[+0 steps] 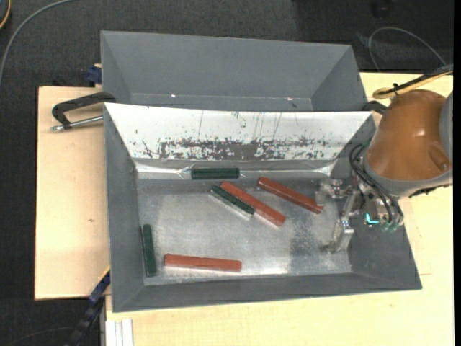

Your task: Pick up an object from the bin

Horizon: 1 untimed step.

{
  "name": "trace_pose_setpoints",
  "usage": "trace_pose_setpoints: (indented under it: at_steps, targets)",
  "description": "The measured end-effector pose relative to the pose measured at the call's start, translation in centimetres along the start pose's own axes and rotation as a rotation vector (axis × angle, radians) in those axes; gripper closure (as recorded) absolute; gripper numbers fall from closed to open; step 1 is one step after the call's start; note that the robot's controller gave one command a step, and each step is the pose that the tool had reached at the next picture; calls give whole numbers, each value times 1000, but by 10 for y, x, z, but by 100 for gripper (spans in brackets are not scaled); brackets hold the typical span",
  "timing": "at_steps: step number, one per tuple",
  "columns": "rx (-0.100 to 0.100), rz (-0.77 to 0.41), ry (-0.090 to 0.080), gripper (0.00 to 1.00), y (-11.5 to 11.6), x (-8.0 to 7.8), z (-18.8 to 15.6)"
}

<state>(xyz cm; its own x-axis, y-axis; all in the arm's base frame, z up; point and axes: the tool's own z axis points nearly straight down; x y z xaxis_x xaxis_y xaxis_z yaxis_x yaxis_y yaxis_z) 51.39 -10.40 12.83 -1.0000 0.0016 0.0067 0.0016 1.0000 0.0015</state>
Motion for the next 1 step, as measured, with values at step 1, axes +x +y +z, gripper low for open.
trace_pose_setpoints:
  at_steps: [1]
  targets:
    - [-1, 160, -12, 0, 2, -77, 58]
